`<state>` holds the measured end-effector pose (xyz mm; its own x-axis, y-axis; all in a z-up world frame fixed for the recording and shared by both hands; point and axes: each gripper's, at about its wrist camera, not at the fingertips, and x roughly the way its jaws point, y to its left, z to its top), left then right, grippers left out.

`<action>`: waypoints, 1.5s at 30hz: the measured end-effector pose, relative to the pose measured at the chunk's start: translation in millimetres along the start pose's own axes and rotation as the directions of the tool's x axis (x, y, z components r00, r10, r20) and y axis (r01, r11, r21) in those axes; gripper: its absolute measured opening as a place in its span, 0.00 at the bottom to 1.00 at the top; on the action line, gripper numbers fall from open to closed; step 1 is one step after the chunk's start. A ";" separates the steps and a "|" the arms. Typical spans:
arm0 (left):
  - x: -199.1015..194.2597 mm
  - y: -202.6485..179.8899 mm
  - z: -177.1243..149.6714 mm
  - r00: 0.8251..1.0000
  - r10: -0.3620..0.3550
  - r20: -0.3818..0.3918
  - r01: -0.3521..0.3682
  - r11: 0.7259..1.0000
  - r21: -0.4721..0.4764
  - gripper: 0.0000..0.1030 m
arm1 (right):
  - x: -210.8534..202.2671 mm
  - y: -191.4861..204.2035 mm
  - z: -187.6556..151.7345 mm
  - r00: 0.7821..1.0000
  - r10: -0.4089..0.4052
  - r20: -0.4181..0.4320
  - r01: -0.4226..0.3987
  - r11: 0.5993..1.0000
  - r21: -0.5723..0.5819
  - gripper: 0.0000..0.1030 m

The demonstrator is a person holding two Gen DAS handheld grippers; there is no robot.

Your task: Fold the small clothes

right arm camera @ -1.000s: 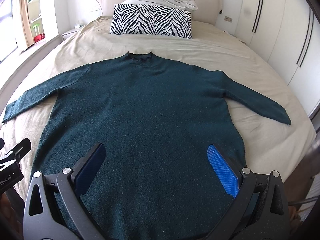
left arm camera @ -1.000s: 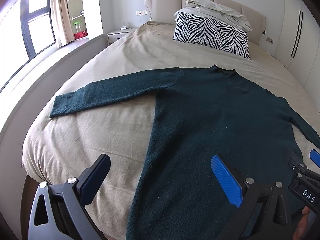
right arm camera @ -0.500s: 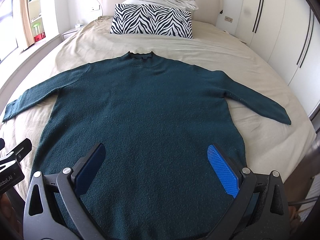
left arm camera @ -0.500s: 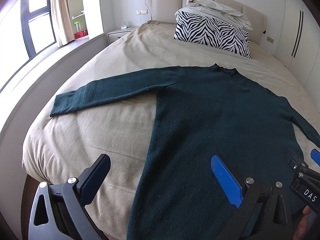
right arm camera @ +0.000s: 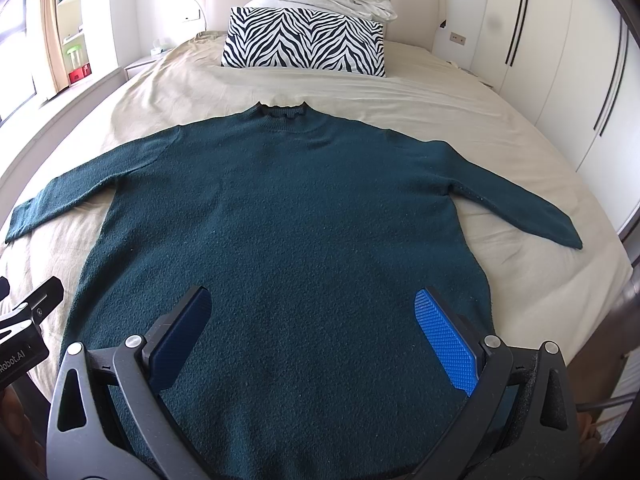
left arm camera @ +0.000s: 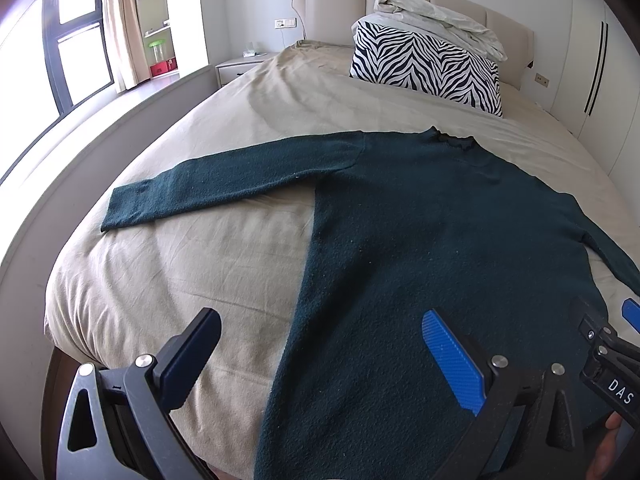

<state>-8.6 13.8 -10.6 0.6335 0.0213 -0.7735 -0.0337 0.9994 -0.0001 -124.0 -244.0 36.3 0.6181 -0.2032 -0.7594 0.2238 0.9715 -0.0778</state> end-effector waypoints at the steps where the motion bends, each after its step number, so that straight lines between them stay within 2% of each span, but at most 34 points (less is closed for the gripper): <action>1: -0.1 -0.5 0.8 1.000 0.000 0.000 0.000 1.000 0.001 1.00 | -0.1 -0.2 0.0 1.000 0.000 0.000 0.000 1.000 0.000 1.00; 45: 0.2 8.4 -1.2 1.000 0.002 -0.011 -0.002 1.000 -0.023 1.00 | 5.4 8.5 -3.1 1.000 -0.003 -0.012 0.003 1.000 -0.027 1.00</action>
<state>-9.7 22.2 -11.5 0.6251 0.0227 -0.7802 -0.0528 0.9985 -0.0133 -121.1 -236.4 29.6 0.6080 -0.2050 -0.7671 0.2055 0.9738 -0.0973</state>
